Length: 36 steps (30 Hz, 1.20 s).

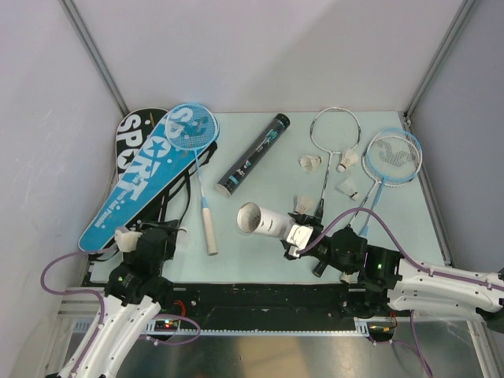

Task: Pack up the badminton gear
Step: Pick up the shuttlecock at the center of the board.

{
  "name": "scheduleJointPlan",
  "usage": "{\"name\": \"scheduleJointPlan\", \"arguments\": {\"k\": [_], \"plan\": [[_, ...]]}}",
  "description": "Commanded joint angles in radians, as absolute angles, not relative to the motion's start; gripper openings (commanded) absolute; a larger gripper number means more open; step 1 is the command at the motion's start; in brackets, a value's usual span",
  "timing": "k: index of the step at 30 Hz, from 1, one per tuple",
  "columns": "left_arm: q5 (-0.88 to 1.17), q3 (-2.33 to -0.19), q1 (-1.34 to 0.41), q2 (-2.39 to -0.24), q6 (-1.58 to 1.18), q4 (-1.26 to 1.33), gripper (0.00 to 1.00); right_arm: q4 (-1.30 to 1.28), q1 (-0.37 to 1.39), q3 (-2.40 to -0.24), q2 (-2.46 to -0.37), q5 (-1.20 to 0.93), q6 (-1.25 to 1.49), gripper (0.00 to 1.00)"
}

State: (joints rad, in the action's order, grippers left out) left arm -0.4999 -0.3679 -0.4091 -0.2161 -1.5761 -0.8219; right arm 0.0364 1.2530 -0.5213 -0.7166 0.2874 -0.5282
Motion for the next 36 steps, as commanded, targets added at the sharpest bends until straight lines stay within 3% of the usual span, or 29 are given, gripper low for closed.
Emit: {"name": "scheduleJointPlan", "arguments": {"k": [1, 16, 36], "plan": [[-0.581, -0.387, -0.404, -0.225, -1.573, -0.913, 0.67, 0.115, 1.259, -0.533, -0.706, 0.282, -0.545, 0.47], [-0.546, -0.339, -0.404, -0.303, -1.693, -0.92, 0.65, 0.107, 1.259, -0.534, -0.689, 0.283, -0.546, 0.47], [-0.655, -0.283, -0.404, -0.41, -1.641, -0.73, 0.41, 0.11, 1.259, -0.534, -0.701, 0.276, -0.544, 0.47]]}}
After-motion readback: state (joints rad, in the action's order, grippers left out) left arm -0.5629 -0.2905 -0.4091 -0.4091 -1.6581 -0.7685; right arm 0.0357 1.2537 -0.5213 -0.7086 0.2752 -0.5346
